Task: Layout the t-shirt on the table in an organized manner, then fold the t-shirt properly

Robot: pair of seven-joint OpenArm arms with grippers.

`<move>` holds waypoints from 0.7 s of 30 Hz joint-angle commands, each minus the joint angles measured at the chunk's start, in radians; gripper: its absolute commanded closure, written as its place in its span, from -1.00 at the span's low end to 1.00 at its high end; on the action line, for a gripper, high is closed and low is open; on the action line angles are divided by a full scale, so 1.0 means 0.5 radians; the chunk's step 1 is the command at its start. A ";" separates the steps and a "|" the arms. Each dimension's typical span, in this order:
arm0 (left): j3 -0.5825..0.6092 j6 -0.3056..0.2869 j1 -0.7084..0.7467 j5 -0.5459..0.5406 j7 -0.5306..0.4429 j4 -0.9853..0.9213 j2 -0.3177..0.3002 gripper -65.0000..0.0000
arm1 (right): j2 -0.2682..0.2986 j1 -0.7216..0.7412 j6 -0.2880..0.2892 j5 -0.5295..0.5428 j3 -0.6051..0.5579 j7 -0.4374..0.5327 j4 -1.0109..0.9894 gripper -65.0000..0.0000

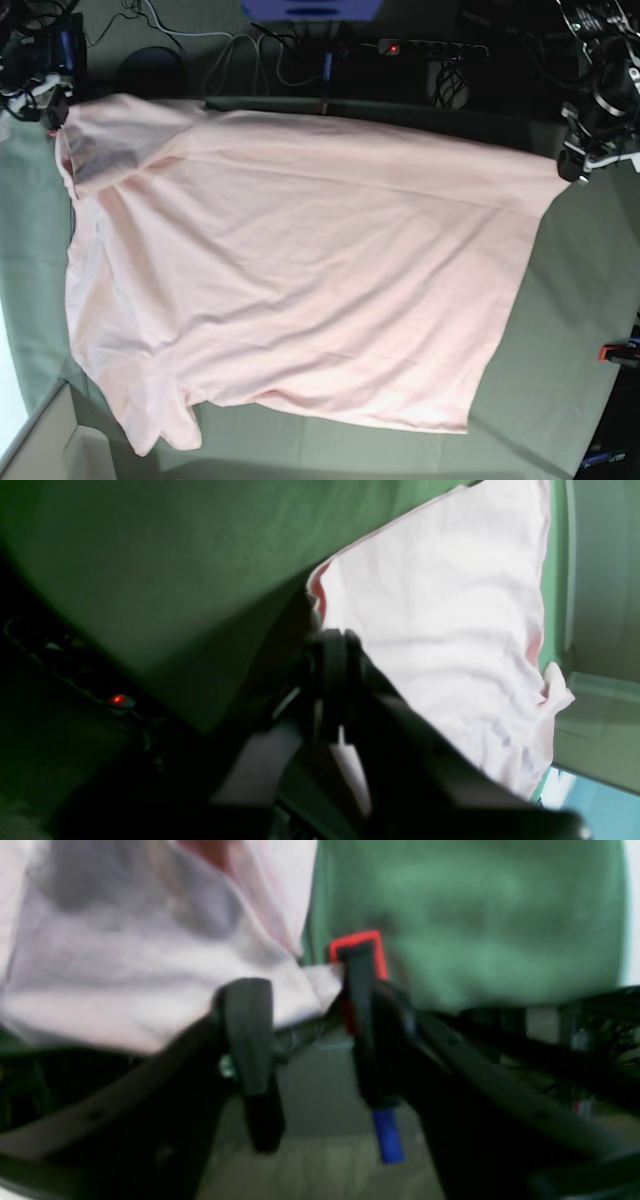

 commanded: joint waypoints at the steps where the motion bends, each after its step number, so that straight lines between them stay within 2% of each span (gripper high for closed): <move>1: -0.012 0.004 0.005 -0.049 -0.014 0.026 -0.018 0.99 | -0.008 -0.014 0.000 0.040 0.085 0.050 0.074 -0.02; 4: -0.003 0.004 0.005 -0.049 -0.014 0.026 -0.018 0.99 | -0.073 -0.011 0.000 0.040 0.177 0.047 0.255 -0.04; 9: 0.001 0.004 -0.008 -0.043 -0.014 0.026 -0.018 0.99 | -0.143 0.007 0.000 0.037 0.097 0.047 0.369 -0.06; 13: 0.001 0.004 -0.014 -0.040 -0.014 0.026 -0.018 0.99 | -0.156 0.072 0.000 0.034 0.027 0.050 0.234 -0.07; 21: 0.001 0.004 -0.014 -0.040 -0.014 0.026 -0.018 0.99 | -0.131 0.103 0.000 0.034 0.027 0.065 -0.061 -0.06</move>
